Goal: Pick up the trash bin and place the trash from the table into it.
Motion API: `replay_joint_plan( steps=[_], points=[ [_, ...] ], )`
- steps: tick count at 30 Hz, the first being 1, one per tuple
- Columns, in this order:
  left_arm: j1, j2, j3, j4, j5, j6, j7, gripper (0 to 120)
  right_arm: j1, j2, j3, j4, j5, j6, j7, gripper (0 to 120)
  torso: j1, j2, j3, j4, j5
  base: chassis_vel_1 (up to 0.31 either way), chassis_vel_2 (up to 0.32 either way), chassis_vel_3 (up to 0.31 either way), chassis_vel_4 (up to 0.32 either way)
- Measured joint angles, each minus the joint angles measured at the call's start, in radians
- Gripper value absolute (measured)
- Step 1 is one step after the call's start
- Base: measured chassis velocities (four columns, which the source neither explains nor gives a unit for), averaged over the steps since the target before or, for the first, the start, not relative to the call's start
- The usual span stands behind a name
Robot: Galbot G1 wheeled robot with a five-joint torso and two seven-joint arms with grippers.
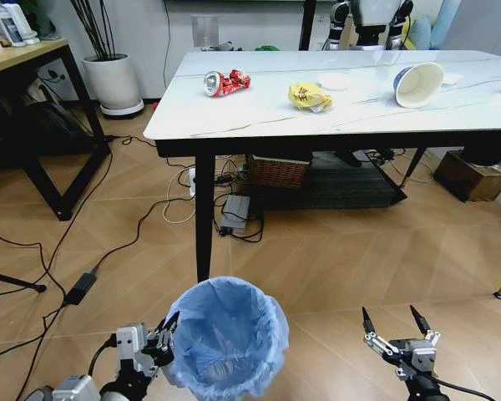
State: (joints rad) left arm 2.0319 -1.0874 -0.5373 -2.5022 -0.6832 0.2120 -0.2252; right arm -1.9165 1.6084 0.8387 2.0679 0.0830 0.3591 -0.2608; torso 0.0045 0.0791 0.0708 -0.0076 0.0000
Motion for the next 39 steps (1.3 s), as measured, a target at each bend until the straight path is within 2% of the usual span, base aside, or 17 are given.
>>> replay_joint_plan(
  steps=[21, 39],
  points=[
    [0.008, -0.016, -0.006, 0.002, 0.032, -0.009, 0.027, 0, -0.006, 0.0, 0.0, 0.006, 0.004, 0.003, 0.0, 100, 0.017, 0.09, 0.072, 0.0, 0.0, 0.0, 0.0, 0.0, 0.0],
    [0.019, -0.031, -0.004, 0.002, 0.06, -0.012, 0.038, 0, -0.005, 0.0, 0.001, 0.009, 0.015, 0.003, 0.0, 100, 0.037, 0.159, 0.122, 0.0, 0.0001, 0.0, 0.0, 0.0, 0.0]
  ],
)
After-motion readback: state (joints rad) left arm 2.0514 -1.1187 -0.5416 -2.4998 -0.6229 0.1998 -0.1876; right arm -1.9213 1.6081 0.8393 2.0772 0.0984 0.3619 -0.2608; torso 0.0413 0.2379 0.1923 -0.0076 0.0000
